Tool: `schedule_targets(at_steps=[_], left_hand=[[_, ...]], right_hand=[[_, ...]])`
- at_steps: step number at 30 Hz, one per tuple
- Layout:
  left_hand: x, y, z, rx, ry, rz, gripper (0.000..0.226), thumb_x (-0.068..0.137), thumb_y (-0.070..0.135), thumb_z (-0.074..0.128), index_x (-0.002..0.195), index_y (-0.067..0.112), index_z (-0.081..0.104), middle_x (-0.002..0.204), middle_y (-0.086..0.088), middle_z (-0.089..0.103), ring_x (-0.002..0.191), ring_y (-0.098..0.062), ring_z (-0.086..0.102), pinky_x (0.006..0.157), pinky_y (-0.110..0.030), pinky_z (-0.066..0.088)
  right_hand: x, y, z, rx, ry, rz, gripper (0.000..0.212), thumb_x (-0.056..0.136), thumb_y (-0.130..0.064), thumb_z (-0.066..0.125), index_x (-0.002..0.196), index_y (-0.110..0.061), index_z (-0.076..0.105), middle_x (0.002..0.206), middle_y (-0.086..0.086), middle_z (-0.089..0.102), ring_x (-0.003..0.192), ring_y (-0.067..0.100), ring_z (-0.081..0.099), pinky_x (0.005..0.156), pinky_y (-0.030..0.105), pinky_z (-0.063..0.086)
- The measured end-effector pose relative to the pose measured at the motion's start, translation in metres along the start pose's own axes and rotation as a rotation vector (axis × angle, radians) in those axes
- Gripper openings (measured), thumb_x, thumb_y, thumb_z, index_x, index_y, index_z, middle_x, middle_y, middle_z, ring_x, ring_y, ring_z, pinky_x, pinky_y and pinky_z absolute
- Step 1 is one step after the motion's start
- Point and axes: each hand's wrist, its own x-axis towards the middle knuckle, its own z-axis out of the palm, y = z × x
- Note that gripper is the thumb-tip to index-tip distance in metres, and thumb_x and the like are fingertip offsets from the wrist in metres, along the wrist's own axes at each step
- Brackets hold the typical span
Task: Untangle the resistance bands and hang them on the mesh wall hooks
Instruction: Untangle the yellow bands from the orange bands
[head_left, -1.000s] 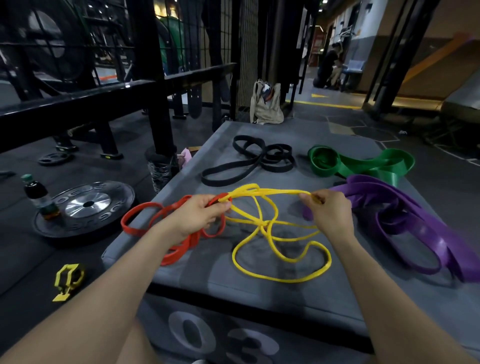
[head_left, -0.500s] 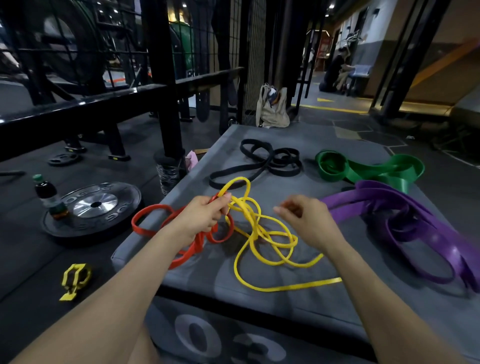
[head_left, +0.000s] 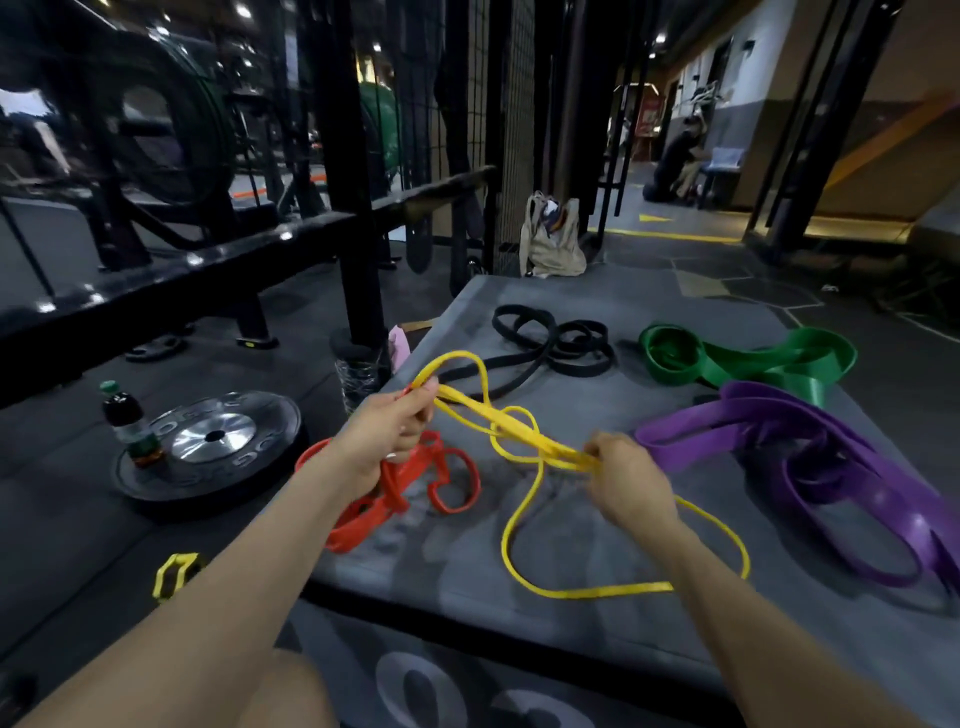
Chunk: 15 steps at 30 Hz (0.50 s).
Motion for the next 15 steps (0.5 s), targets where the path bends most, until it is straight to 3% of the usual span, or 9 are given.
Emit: schedule_targets(at_steps=[3, 6, 8, 10, 12, 15], left_hand=[[-0.002, 0.043, -0.005, 0.121, 0.018, 0.061, 0.038, 0.094, 0.037, 0.048, 0.063, 0.017, 0.043, 0.04, 0.012, 0.023, 0.031, -0.002, 0.016, 0.033, -0.014, 0.011], [-0.004, 0.092, -0.013, 0.112, -0.003, 0.095, 0.038, 0.094, 0.041, 0.049, 0.064, 0.017, 0.045, 0.041, 0.011, 0.023, 0.032, -0.002, 0.016, 0.031, -0.014, 0.011], [-0.007, 0.122, -0.021, 0.133, 0.001, 0.094, 0.039, 0.093, 0.044, 0.048, 0.066, 0.016, 0.045, 0.04, 0.011, 0.024, 0.031, -0.002, 0.017, 0.029, -0.013, 0.012], [-0.011, 0.147, -0.028, 0.18, 0.014, 0.096, 0.04, 0.093, 0.045, 0.046, 0.068, 0.015, 0.045, 0.039, 0.011, 0.024, 0.03, -0.001, 0.017, 0.028, -0.014, 0.012], [-0.016, 0.172, -0.032, 0.198, 0.045, 0.104, 0.04, 0.093, 0.046, 0.047, 0.068, 0.014, 0.046, 0.039, 0.011, 0.025, 0.03, -0.001, 0.018, 0.029, -0.014, 0.013], [-0.023, 0.204, -0.032, 0.16, 0.09, 0.138, 0.04, 0.092, 0.047, 0.047, 0.068, 0.015, 0.047, 0.037, 0.011, 0.025, 0.029, -0.002, 0.019, 0.029, -0.013, 0.013]], right_hand=[[0.009, 0.0, -0.028, 0.173, 0.147, -0.036, 0.017, 0.081, -0.006, 0.061, 0.097, -0.007, 0.066, 0.109, 0.013, 0.054, 0.104, 0.032, 0.054, 0.082, 0.033, 0.043], [0.02, -0.01, -0.063, 0.281, 0.277, -0.044, 0.035, 0.079, 0.009, 0.051, 0.111, 0.001, 0.064, 0.116, 0.021, 0.053, 0.109, 0.035, 0.052, 0.093, 0.028, 0.036], [0.027, -0.016, -0.09, 0.346, 0.328, 0.006, 0.03, 0.082, 0.005, 0.053, 0.109, 0.002, 0.064, 0.109, 0.024, 0.062, 0.105, 0.037, 0.057, 0.086, 0.031, 0.041], [0.03, -0.018, -0.119, 0.337, 0.355, 0.021, 0.015, 0.084, -0.001, 0.057, 0.093, 0.005, 0.067, 0.095, 0.027, 0.066, 0.095, 0.038, 0.062, 0.075, 0.035, 0.042], [0.028, -0.019, -0.147, 0.308, 0.396, 0.032, 0.014, 0.086, -0.001, 0.055, 0.083, 0.007, 0.066, 0.089, 0.03, 0.066, 0.09, 0.04, 0.062, 0.071, 0.037, 0.039], [0.027, -0.018, -0.18, 0.334, 0.456, 0.098, 0.019, 0.09, -0.009, 0.052, 0.085, 0.002, 0.067, 0.093, 0.028, 0.066, 0.093, 0.041, 0.061, 0.069, 0.035, 0.04]])
